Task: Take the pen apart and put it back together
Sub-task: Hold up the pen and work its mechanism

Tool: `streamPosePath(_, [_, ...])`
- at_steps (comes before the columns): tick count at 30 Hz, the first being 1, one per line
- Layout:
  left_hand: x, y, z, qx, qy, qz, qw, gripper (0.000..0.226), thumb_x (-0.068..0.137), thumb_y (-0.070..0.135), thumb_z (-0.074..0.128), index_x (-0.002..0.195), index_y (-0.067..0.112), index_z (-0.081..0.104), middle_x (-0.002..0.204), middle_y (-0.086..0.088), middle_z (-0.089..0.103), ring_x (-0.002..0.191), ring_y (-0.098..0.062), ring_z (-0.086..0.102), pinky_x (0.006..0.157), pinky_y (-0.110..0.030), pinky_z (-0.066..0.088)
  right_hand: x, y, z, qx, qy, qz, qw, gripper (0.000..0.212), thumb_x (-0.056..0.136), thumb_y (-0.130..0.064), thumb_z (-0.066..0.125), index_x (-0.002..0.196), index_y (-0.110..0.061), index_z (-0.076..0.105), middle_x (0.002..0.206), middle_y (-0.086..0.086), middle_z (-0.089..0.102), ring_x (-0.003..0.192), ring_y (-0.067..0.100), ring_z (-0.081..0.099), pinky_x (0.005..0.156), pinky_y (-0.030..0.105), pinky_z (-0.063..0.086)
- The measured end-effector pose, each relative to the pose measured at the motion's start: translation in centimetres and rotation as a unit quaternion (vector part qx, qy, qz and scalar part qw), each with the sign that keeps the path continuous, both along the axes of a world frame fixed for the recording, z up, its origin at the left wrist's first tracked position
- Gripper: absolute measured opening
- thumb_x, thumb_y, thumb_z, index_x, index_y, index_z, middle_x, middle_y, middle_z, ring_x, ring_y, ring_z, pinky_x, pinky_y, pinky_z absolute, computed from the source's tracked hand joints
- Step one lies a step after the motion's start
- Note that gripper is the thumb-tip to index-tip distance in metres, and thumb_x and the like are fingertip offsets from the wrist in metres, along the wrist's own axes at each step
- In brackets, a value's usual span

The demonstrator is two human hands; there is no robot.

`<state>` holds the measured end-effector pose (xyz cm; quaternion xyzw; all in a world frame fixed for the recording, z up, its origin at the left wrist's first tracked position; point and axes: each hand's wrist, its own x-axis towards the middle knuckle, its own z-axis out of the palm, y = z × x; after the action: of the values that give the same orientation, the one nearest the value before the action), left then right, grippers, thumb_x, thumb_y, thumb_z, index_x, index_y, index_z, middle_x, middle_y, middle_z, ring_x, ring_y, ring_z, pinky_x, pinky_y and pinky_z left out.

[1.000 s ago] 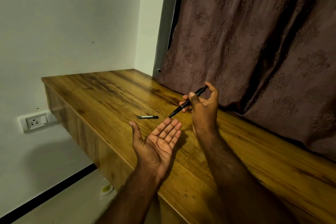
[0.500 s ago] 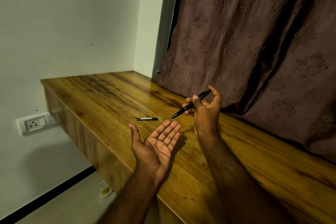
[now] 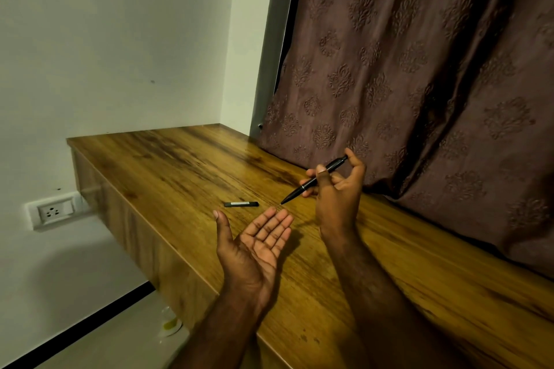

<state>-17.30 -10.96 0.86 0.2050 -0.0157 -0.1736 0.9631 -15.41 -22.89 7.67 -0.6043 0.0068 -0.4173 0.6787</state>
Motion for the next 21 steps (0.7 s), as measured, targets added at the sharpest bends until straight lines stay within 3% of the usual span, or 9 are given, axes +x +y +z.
streamPosePath(16, [-0.4,-0.1,0.4,0.006,0.011,0.005,1.000,0.101,0.074,0.079,0.037,0.124,-0.007,0.055,0.116,-0.029,0.065,0.108,-0.036,0.066,0.104,-0.045,0.043,0.1,0.7,-0.7,-0.029,-0.009,-0.023,0.999,0.044,0.096,0.000,0.048,0.127,-0.028,0.035,0.079,0.012,0.065,0.059,0.021,0.066,0.047,0.030,0.049])
streamPosePath(21, [-0.5,-0.1,0.5,0.023,0.012,0.004,1.000,0.100,0.073,0.078,0.038,0.124,-0.006,0.055,0.113,-0.028,0.067,0.106,-0.036,0.067,0.095,-0.043,0.048,0.0,1.1,-1.0,-0.042,-0.011,-0.023,0.999,0.047,0.096,-0.001,0.050,0.132,-0.027,0.035,0.080,0.010,0.067,0.063,0.022,0.067,0.049,0.030,0.050])
